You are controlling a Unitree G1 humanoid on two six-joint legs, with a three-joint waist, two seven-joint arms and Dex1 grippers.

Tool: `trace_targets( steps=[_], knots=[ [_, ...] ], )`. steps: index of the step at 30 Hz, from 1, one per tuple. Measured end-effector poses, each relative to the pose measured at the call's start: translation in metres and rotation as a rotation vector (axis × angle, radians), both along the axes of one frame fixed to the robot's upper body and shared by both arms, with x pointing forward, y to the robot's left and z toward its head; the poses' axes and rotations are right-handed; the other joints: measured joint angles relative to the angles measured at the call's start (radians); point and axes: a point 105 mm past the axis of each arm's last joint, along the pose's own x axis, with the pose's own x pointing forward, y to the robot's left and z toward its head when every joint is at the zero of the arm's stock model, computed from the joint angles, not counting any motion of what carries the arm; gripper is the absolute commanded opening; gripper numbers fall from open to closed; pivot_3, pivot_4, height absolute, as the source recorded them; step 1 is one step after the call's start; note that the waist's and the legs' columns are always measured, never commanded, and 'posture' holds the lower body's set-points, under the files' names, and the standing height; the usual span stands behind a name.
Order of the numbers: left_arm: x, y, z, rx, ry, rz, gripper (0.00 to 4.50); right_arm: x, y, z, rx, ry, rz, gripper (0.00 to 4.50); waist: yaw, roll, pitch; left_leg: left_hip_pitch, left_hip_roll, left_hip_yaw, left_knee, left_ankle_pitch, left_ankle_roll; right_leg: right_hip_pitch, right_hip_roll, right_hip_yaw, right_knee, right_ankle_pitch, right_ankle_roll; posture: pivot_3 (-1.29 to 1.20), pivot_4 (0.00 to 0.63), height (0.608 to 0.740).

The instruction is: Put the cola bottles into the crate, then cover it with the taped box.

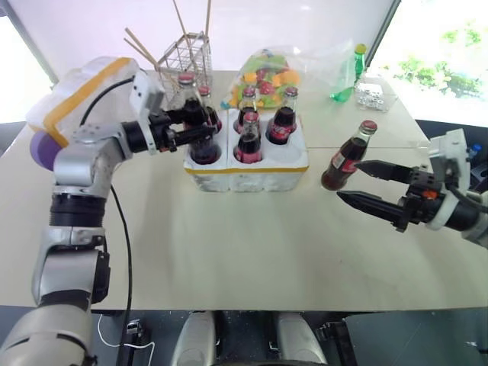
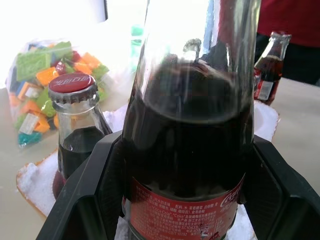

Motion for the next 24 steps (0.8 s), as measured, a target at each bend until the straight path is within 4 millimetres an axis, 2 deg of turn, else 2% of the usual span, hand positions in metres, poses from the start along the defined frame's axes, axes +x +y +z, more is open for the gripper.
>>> trace_targets(
  steps=[2,4,8,10,12,17,19,21,24],
  knots=[
    [0.001,-0.009,-0.02,0.025,0.014,0.014,2.58,0.006,0.0,-0.003,-0.015,-0.007,-0.022,4.5,0.001,0.0,0.0,0.0,0.0,0.0,0.0,0.0,0.0,0.0,0.0,0.0,0.0,0.0,0.0,0.0,0.15,0.74],
    [0.003,-0.012,-0.032,0.032,0.013,0.056,2.58,0.012,0.0,-0.005,-0.024,-0.01,-0.037,4.5,0.002,0.0,0.0,0.0,0.0,0.0,0.0,0.0,0.0,0.0,0.0,0.0,0.0,0.0,0.0,0.0,0.15,0.74],
    [0.006,-0.014,-0.04,0.021,-0.009,0.124,2.58,0.019,0.003,-0.005,-0.022,-0.015,-0.041,4.5,0.006,0.001,-0.001,0.0,0.0,0.0,0.0,0.0,0.0,0.001,-0.001,0.0,0.0,0.0,0.0,0.0,0.15,0.74],
    [0.006,-0.014,-0.041,0.019,-0.013,0.14,3.66,0.02,0.005,-0.005,-0.029,-0.018,-0.037,4.5,0.006,0.001,-0.001,0.002,0.0,0.0,0.001,0.001,0.001,0.003,-0.001,0.0,0.0,0.001,0.001,0.0,0.15,0.74],
    [0.005,-0.013,-0.04,0.014,-0.021,0.148,4.48,0.021,0.005,-0.008,-0.032,-0.012,-0.036,4.5,0.003,0.001,-0.001,0.004,-0.001,0.0,0.001,0.001,0.001,0.005,-0.002,0.0,0.0,0.001,0.001,0.0,0.15,0.74],
    [-0.002,-0.007,-0.04,-0.024,0.008,0.162,4.48,0.028,0.002,-0.019,-0.053,0.011,-0.086,4.5,0.0,0.001,-0.001,0.006,0.0,0.0,0.0,0.001,0.002,0.006,-0.002,0.0,0.001,0.001,0.001,0.0,0.15,0.74],
    [-0.009,0.001,-0.032,-0.074,0.037,0.162,4.48,0.033,-0.004,-0.026,-0.049,0.026,-0.136,4.5,-0.002,0.001,0.0,0.006,0.0,0.0,0.0,0.001,0.002,0.005,-0.002,0.0,0.001,0.001,0.001,0.0,0.15,0.74],
    [-0.018,0.014,-0.015,-0.127,0.05,0.161,4.48,0.037,-0.01,-0.034,-0.037,0.05,-0.182,4.5,-0.004,0.0,0.0,0.004,0.0,0.0,0.0,0.001,0.001,0.004,-0.002,0.0,0.001,0.001,0.001,0.0,0.15,0.74],
    [-0.054,0.029,0.025,-0.192,0.038,0.051,4.48,0.043,-0.022,-0.047,-0.005,0.083,-0.287,4.5,-0.008,0.001,0.0,0.003,0.0,0.0,0.0,0.001,0.001,0.003,-0.002,0.0,0.0,0.001,0.001,0.0,0.15,0.74]
  ],
)
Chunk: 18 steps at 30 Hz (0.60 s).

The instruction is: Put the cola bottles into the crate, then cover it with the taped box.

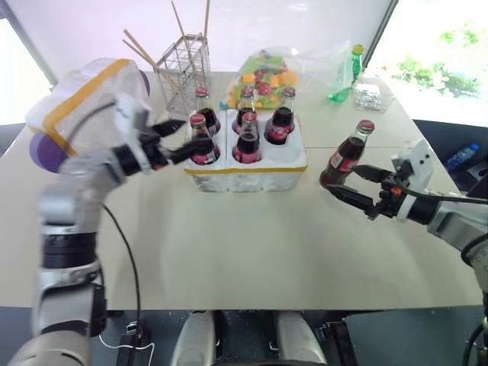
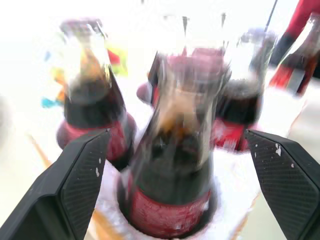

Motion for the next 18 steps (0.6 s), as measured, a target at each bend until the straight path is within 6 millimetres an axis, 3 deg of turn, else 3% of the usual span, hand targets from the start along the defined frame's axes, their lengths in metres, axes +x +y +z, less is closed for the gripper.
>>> trace_targets(
  steps=[3,7,12,18],
  knots=[
    [-0.042,-0.006,0.012,0.022,0.004,-0.171,4.48,0.007,-0.014,-0.01,0.008,0.007,-0.122,4.5,0.0,0.0,0.0,0.001,0.0,0.0,0.0,0.001,-0.001,0.001,-0.001,0.0,0.0,0.0,0.0,0.0,0.15,0.74],
    [-0.064,-0.029,-0.009,0.097,0.068,-0.3,4.48,0.016,-0.022,-0.025,0.029,0.003,-0.222,4.5,0.012,0.0,0.0,0.009,-0.001,0.0,0.0,0.002,0.0,0.009,-0.001,0.0,-0.001,-0.002,-0.005,0.0,0.15,0.74],
    [-0.066,-0.053,-0.032,0.15,0.1,-0.369,4.48,0.028,-0.023,-0.039,0.04,0.003,-0.264,4.5,0.007,0.001,0.0,0.013,-0.001,0.003,0.0,0.003,0.001,0.012,-0.001,0.002,-0.002,-0.001,-0.008,0.0,0.15,0.74],
    [-0.061,-0.067,-0.045,0.149,0.107,-0.391,4.48,0.049,-0.029,-0.023,0.059,-0.061,-0.288,4.5,0.003,0.001,0.0,0.012,0.0,0.005,-0.005,0.003,0.001,0.009,-0.001,0.003,-0.002,-0.001,-0.007,0.0,0.15,0.74]
  ],
)
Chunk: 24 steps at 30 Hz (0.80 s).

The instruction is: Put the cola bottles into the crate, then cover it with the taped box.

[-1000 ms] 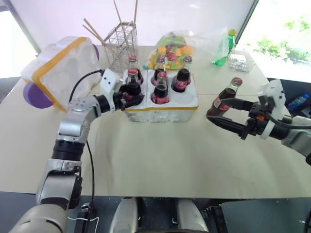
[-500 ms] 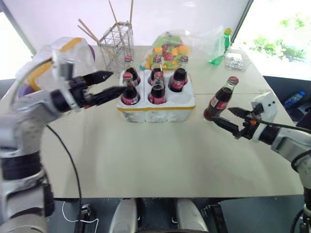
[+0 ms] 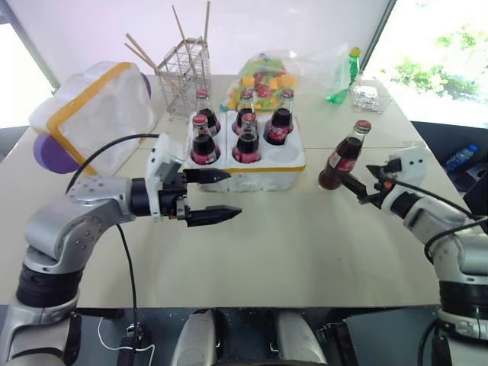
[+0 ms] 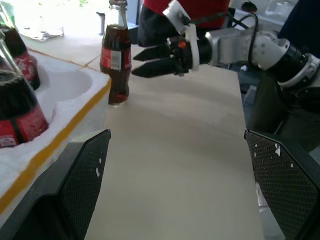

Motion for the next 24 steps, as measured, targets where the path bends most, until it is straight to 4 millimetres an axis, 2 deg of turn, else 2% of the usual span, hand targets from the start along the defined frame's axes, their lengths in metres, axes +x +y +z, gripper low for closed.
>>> trace_targets(
  steps=[13,16,18,24],
  knots=[
    [0.015,0.0,0.008,-0.024,-0.033,0.057,4.48,0.028,0.011,-0.001,0.051,-0.022,0.015,4.5,-0.001,0.0,0.0,0.0,0.0,0.001,0.0,0.0,0.0,0.0,0.0,0.0,0.0,0.001,0.002,0.0,0.15,0.74],
    [0.016,0.0,0.008,-0.024,-0.038,0.061,4.5,0.032,0.014,-0.001,0.062,-0.028,0.023,3.61,-0.003,0.0,0.0,0.0,0.0,0.001,0.0,0.0,0.0,-0.001,0.0,0.0,0.0,0.001,0.003,0.0,0.15,0.74],
    [0.016,0.0,0.008,-0.023,-0.039,0.064,4.5,0.034,0.016,-0.001,0.069,-0.034,0.028,2.7,-0.004,0.0,0.0,0.0,0.0,0.001,0.0,0.0,0.0,-0.001,0.0,0.0,0.0,0.001,0.003,0.0,0.15,0.74],
    [0.018,0.0,0.008,-0.025,-0.04,0.083,4.5,0.034,0.018,0.001,0.074,-0.038,0.036,2.7,-0.012,0.001,0.0,0.0,0.0,0.001,0.0,0.0,0.0,-0.001,-0.001,0.0,0.0,0.001,0.003,0.0,0.15,0.74]
  ],
)
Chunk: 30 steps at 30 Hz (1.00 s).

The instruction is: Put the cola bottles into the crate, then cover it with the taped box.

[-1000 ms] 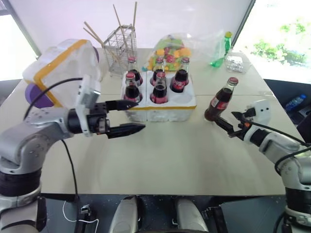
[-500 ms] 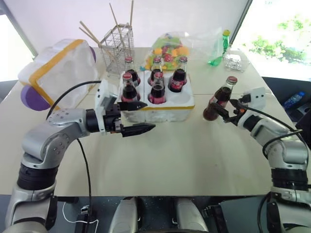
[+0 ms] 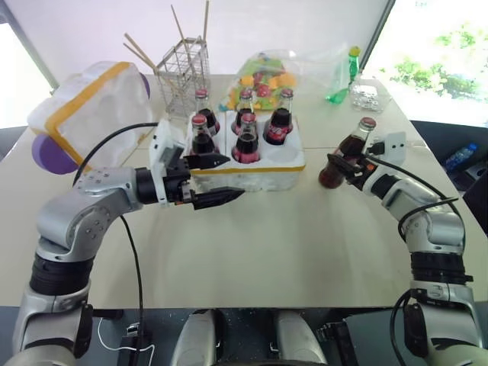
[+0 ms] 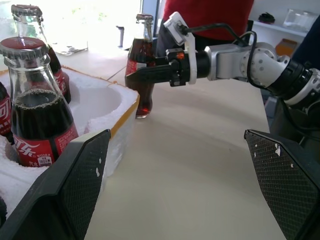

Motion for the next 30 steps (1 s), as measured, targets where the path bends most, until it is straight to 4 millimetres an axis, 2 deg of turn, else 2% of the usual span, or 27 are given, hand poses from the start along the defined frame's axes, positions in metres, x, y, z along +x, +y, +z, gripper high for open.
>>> trace_targets(
  steps=[3,6,9,10,13,16,22,25,30],
  knots=[
    [0.002,0.002,0.0,-0.003,0.0,0.021,4.5,-0.004,0.004,0.013,0.034,-0.022,0.023,2.7,-0.004,0.003,0.002,-0.003,0.0,0.0,0.0,0.0,0.0,-0.004,0.0,0.0,0.0,0.0,0.001,0.0,0.15,0.74],
    [0.004,0.006,0.001,-0.009,-0.001,0.049,4.5,-0.009,0.017,0.05,0.063,-0.114,0.091,2.7,-0.012,0.005,0.003,-0.011,0.0,0.0,0.0,0.0,0.0,-0.013,0.0,0.001,0.003,0.002,0.003,0.0,0.15,0.74],
    [0.006,0.014,-0.003,-0.014,0.011,0.09,4.5,-0.016,0.041,0.095,0.091,-0.232,0.196,2.7,-0.012,0.005,0.003,-0.012,0.002,0.0,0.0,0.0,0.0,-0.014,0.003,0.0,0.003,0.001,0.003,0.0,0.15,0.74],
    [0.006,0.015,-0.003,-0.014,0.012,0.097,4.5,-0.019,0.048,0.105,0.097,-0.259,0.224,2.7,-0.01,0.005,0.003,-0.012,0.002,-0.001,0.0,0.0,0.0,-0.014,0.003,0.0,0.003,0.001,0.003,0.0,0.15,0.74],
    [0.007,0.018,-0.003,-0.015,0.01,0.11,4.5,-0.02,0.064,0.117,0.116,-0.293,0.28,2.7,-0.006,0.005,0.003,-0.012,0.001,-0.001,0.0,0.0,0.0,-0.013,0.002,0.0,0.002,0.002,0.003,0.0,0.15,0.74],
    [0.007,0.02,-0.003,-0.017,0.007,0.128,4.5,-0.012,0.083,0.112,0.139,-0.261,0.332,2.7,-0.005,0.005,0.003,-0.013,0.0,0.0,0.002,0.0,0.0,-0.013,0.0,0.0,0.002,0.002,0.003,0.0,0.15,0.74],
    [0.009,0.024,-0.002,-0.023,0.003,0.155,4.5,-0.006,0.102,0.085,0.091,-0.161,0.396,2.7,-0.006,0.005,0.003,-0.016,-0.001,0.0,0.001,0.0,0.0,-0.016,-0.001,0.0,0.001,0.002,0.004,0.0,0.15,0.74],
    [0.01,0.025,0.0,-0.027,-0.011,0.169,4.5,-0.004,0.11,0.071,0.019,-0.133,0.411,2.7,-0.006,0.005,0.003,-0.016,-0.001,0.0,0.0,0.0,0.0,-0.016,-0.001,0.0,0.001,0.002,0.004,0.0,0.15,0.74],
    [0.01,0.026,0.001,-0.028,-0.019,0.185,4.5,0.012,0.117,0.033,-0.173,-0.074,0.37,2.7,-0.004,0.005,0.003,-0.015,-0.001,0.0,0.002,0.0,0.0,-0.015,-0.001,0.0,0.002,0.002,0.004,0.0,0.15,0.74]
  ],
)
